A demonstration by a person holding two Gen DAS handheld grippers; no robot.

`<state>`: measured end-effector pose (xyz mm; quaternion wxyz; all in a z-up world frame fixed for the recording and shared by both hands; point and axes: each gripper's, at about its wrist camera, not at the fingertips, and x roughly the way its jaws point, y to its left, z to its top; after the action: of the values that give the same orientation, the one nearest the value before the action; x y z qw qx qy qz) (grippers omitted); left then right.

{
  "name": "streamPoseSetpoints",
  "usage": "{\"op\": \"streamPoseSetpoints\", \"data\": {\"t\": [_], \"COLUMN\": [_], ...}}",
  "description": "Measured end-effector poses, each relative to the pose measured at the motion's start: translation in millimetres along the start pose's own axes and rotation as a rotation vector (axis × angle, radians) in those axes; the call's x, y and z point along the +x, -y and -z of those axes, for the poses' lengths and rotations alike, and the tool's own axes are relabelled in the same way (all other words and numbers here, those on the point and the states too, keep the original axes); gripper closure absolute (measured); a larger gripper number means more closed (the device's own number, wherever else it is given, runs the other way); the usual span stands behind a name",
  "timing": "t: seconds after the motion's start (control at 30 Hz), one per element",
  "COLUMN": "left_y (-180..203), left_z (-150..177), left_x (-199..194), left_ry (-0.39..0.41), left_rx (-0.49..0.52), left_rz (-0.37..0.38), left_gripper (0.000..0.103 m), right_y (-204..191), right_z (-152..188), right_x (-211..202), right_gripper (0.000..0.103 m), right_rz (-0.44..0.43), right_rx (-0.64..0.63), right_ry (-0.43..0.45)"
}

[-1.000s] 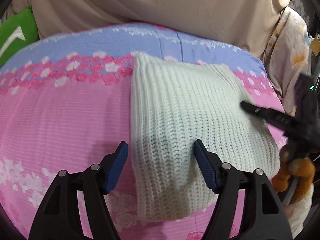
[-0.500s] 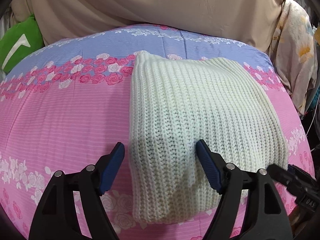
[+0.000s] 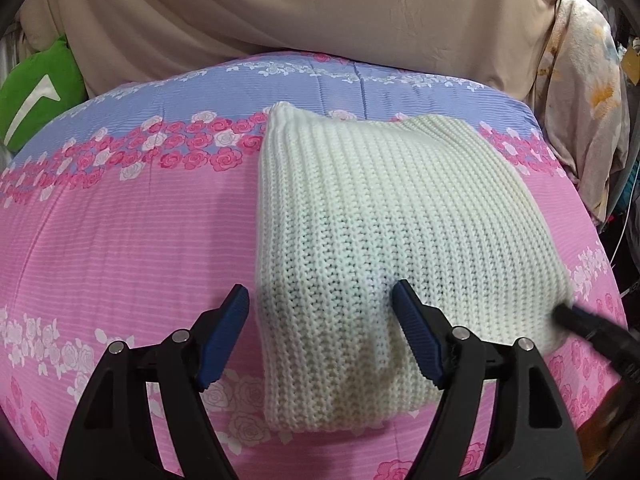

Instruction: Fold small clothes

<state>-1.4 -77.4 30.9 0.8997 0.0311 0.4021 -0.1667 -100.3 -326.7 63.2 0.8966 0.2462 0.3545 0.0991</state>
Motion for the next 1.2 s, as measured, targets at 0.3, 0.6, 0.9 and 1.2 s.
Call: {"op": "streamPoseSetpoints", "data": {"t": [0.3,0.6,0.9,1.2], "left_y": [-6,-17,-9,-5], "left_z": [-3,-17,-16,-13], "left_x": [-1,1,17,12], "left_ry": [-0.01,-0.003,-0.019,-0.016], "left_rx": [-0.033,-0.042,-0.022,-0.023], "left_rz": [0.04,0.028,0.01,-0.003], "left_gripper": [0.031,0.03,0.026,0.026], "right_y": [-9,-28,2,-53], "right_z": [-102,-128,-107,-9], "right_x": [73,80,79,50], "right_gripper": [0.047,0.092,0.083,0.086], "right_rz": [0.018,0.011,0.148,0.176], "right_rx": [-0.092,-0.161,-0.092,-0.267], "right_ry": [-0.038,0.053,0.023,-0.07]}}
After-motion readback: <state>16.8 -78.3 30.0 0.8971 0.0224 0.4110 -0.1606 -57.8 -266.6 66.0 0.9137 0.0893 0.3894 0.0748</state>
